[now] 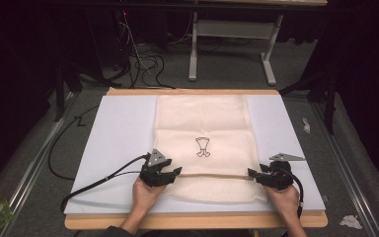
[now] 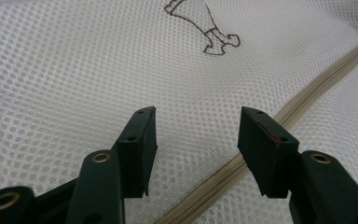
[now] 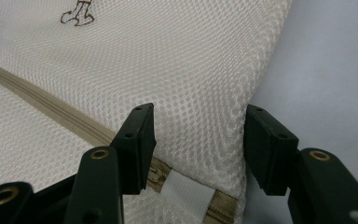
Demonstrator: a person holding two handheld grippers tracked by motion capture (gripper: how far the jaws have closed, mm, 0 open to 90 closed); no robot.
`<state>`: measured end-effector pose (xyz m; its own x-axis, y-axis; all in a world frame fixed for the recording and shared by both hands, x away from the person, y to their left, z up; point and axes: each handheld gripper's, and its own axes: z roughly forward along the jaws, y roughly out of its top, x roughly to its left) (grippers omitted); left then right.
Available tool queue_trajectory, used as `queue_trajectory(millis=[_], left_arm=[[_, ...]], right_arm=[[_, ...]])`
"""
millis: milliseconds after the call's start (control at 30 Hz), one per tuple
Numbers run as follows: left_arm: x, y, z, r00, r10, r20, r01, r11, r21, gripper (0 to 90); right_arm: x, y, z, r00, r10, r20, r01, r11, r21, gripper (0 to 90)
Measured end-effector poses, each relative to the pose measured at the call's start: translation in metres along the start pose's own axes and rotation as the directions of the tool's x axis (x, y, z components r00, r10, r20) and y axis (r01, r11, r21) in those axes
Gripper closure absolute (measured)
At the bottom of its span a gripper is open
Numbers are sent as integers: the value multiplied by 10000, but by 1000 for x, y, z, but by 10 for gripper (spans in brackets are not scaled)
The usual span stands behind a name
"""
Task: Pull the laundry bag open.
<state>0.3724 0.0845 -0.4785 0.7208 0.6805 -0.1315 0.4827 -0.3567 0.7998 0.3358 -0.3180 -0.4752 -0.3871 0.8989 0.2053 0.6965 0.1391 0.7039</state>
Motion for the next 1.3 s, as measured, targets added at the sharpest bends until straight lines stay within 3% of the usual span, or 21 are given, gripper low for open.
queue_trajectory(millis=[100, 233, 300, 467, 600, 667, 967, 1100, 1300], left_arm=[[-1, -2, 4, 10000, -43, -54, 44, 9999, 135, 477], [-10, -1, 10, 9980, 566, -285, -553, 9974, 454, 479], [-9, 0, 11, 9984, 490, -292, -476, 9977, 479, 480], [-10, 0, 11, 9984, 464, -329, -447, 9978, 496, 480], [-9, 1, 11, 9984, 472, -315, -454, 9974, 568, 480], [-9, 2, 11, 9986, 453, -278, -435, 9971, 619, 480], [-14, 8, 11, 9987, 497, 134, -504, 9970, 592, 465], [-15, 13, 12, 9983, 71, 573, -93, 9992, 390, 458], [-27, 22, 18, 9954, 361, 884, -405, 9980, 487, 454]], right_arm=[[4, 0, 1, 9991, -358, 238, 357, 9993, 64, 483], [10, 0, 2, 9934, -905, 702, 893, 9958, 206, 521], [13, 0, 3, 9885, -1205, 915, 1178, 9925, 337, 565], [17, 1, 3, 9831, -1563, 956, 1517, 9870, 532, 715], [15, 3, 2, 9838, -1617, 771, 1580, 9860, 526, 855], [13, 4, 2, 9836, -1662, 700, 1628, 9853, 515, 869], [11, 11, -9, 9887, -1491, 174, 1490, 9888, 32, 879], [12, 16, -14, 9897, -1429, -5, 1429, 9895, -199, 879], [15, 21, -16, 9897, -1395, -329, 1382, 9896, -389, 880]])
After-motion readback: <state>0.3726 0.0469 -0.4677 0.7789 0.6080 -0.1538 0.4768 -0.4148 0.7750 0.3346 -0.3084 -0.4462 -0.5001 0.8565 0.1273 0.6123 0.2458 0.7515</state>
